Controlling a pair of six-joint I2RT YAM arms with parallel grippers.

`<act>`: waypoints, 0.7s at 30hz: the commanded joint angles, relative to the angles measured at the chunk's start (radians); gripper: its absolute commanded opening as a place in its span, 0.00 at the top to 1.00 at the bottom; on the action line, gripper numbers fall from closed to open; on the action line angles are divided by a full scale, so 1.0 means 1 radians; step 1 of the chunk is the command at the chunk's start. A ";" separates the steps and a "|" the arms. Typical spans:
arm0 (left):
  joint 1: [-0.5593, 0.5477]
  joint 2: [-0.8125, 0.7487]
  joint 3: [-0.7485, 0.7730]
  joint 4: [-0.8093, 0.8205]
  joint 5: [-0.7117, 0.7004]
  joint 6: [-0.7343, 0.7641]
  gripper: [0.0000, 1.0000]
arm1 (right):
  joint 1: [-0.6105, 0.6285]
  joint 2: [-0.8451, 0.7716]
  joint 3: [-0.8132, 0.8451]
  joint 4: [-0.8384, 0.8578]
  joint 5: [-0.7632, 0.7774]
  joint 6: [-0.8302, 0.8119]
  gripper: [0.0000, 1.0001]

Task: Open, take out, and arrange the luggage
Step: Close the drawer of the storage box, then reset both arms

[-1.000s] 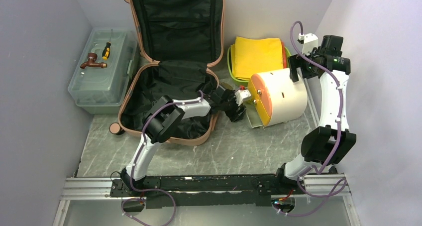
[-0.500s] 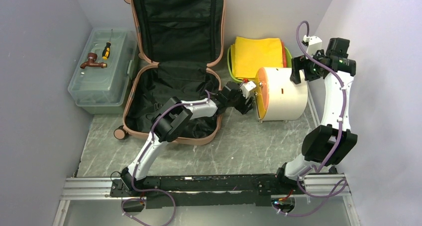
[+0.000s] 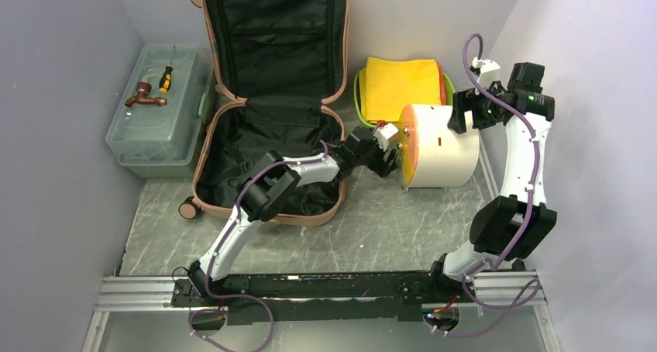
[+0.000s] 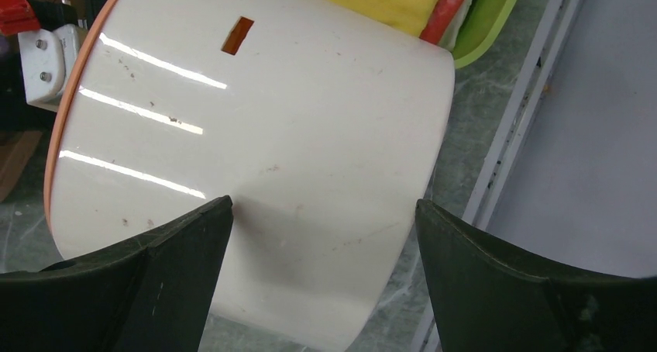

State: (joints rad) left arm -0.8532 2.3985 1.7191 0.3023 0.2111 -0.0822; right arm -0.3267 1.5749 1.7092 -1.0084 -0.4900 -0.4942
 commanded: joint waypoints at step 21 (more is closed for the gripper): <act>0.267 -0.652 0.129 -1.167 0.052 0.413 0.00 | -0.005 -0.251 0.120 -0.064 0.214 -0.069 0.00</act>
State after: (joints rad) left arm -0.6678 1.8740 1.7885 -0.5049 0.2096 0.2955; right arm -0.3305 1.4193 1.8038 -1.1164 -0.3111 -0.5571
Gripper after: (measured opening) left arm 0.994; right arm 0.994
